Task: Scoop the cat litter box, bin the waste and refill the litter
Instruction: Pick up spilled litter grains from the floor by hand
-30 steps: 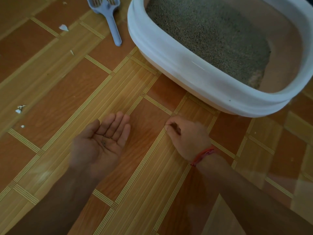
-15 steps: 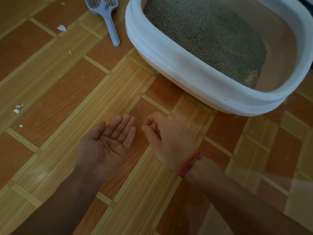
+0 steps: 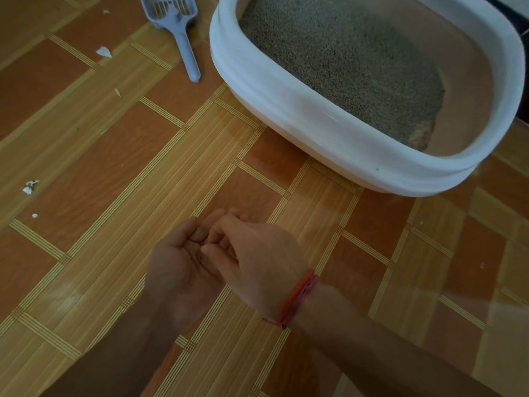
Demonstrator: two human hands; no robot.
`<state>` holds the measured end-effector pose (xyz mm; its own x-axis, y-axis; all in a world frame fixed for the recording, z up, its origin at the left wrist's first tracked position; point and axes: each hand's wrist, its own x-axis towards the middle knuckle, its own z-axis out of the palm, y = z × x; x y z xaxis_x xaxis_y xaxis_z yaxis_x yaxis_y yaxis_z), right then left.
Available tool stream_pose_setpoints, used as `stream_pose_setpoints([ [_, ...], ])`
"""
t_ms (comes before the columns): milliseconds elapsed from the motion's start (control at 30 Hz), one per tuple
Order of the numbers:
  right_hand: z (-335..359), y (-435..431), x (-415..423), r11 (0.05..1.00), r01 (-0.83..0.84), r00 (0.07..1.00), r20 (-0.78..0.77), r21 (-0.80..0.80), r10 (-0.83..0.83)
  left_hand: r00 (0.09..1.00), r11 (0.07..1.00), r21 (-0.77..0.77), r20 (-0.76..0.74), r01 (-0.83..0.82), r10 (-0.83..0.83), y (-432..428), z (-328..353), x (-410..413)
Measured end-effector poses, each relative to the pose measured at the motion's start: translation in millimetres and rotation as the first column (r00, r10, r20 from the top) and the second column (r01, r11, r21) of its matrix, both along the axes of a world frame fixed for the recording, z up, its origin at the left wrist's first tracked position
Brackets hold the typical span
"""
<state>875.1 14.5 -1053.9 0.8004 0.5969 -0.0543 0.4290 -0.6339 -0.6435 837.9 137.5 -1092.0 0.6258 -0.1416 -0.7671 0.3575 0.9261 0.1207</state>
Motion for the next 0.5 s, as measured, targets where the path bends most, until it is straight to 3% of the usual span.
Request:
stream_pose_setpoints([
  [133, -2, -17, 10, 0.998, 0.062, 0.997, 0.044, -0.008, -0.062, 0.997, 0.996, 0.037, 0.002, -0.077, 0.077, 2, 8, 6],
  [333, -27, -68, 45, 0.940, 0.292, 0.955, 0.004, -0.178, -0.296, 0.984, 0.978, 0.112, 0.012, -0.177, 0.177, 14, 13, 13],
  [500, -35, -83, 51, 0.933, 0.281, 0.953, -0.048, -0.227, -0.299, 0.984, 0.976, 0.118, 0.022, -0.181, 0.179, 13, 15, 14],
])
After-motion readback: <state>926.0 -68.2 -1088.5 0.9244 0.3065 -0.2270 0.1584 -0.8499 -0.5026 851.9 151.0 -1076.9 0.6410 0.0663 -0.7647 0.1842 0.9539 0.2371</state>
